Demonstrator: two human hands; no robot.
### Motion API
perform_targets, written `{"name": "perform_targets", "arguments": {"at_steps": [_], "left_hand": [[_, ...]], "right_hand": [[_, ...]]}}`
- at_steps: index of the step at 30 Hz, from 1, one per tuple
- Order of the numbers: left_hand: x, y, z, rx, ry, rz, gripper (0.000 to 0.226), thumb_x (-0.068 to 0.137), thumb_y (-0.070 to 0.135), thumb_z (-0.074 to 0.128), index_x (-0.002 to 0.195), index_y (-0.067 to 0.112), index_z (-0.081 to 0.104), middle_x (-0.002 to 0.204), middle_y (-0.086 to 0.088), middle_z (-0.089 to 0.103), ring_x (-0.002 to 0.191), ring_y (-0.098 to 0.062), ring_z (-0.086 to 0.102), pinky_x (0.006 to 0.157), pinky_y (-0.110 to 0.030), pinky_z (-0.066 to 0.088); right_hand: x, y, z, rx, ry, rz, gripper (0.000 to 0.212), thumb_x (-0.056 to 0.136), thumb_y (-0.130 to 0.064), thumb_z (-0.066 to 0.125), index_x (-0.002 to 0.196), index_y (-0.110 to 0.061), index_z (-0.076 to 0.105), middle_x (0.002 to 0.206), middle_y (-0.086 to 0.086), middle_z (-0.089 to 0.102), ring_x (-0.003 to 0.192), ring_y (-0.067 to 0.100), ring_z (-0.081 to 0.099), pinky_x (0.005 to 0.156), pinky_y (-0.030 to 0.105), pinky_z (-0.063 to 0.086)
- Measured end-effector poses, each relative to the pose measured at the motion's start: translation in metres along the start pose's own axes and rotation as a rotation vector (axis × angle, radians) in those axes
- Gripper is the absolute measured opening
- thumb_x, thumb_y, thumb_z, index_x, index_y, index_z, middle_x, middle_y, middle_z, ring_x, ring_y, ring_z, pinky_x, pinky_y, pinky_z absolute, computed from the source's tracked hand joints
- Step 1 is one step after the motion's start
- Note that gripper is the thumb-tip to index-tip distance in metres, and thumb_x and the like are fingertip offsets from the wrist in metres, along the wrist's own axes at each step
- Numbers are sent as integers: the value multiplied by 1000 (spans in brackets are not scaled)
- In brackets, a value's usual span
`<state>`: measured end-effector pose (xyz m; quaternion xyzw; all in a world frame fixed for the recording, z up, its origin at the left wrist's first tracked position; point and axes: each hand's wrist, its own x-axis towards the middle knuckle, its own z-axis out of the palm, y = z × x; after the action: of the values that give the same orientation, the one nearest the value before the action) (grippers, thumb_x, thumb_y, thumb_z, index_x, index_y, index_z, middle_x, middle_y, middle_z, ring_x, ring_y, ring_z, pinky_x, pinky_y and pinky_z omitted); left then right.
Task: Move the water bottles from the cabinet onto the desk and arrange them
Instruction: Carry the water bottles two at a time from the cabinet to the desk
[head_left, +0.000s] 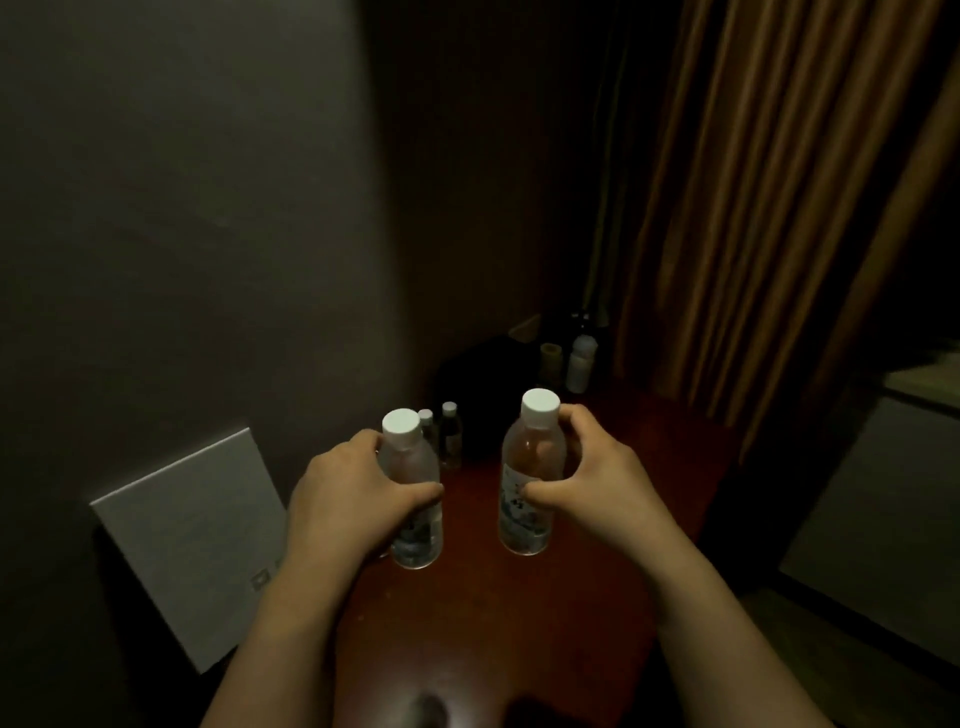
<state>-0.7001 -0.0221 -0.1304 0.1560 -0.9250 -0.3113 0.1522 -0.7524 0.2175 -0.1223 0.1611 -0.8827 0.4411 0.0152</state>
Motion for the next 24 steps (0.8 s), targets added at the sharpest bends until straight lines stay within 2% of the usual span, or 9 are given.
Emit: {"name": "perform_targets", "arguments": {"at_steps": [4, 8, 14, 20, 24], "left_hand": [[31, -9, 40, -6, 70, -173, 53, 53, 60, 80, 92, 32, 57, 94, 7, 65, 90, -19, 62, 76, -39, 54], [62, -15, 83, 1, 173, -316, 46, 55, 52, 83, 80, 32, 50, 90, 2, 68, 88, -25, 64, 70, -34, 51], [106, -35, 142, 37, 230, -467, 56, 58, 49, 85, 101, 19, 63, 98, -5, 69, 92, -28, 65, 75, -39, 54], [139, -56, 195, 40, 243, -583, 54, 59, 45, 87, 98, 18, 63, 99, -6, 71, 93, -29, 66, 73, -35, 52], [154, -72, 226, 18, 210, -631, 47, 60, 42, 86, 95, 21, 62, 96, -4, 70, 93, -29, 66, 68, -31, 46]], "right_hand": [[74, 37, 14, 35, -147, -32, 68, 67, -29, 82, 115, -59, 44, 103, -26, 61, 88, -14, 57, 64, 8, 45], [135, 77, 35, 59, -275, -27, 67, 64, -25, 82, 105, -64, 46, 97, -31, 62, 87, -15, 58, 65, 9, 44], [194, 132, 83, 69, -386, 12, 66, 59, -27, 83, 113, -49, 52, 98, -21, 66, 89, -4, 62, 69, 13, 46], [236, 169, 135, 37, -518, 44, 68, 60, -24, 80, 114, -51, 48, 95, -17, 67, 89, 4, 64, 78, 22, 53], [261, 184, 166, 24, -566, 41, 63, 64, -22, 80, 115, -43, 51, 101, -12, 68, 93, 8, 65, 80, 27, 55]]}}
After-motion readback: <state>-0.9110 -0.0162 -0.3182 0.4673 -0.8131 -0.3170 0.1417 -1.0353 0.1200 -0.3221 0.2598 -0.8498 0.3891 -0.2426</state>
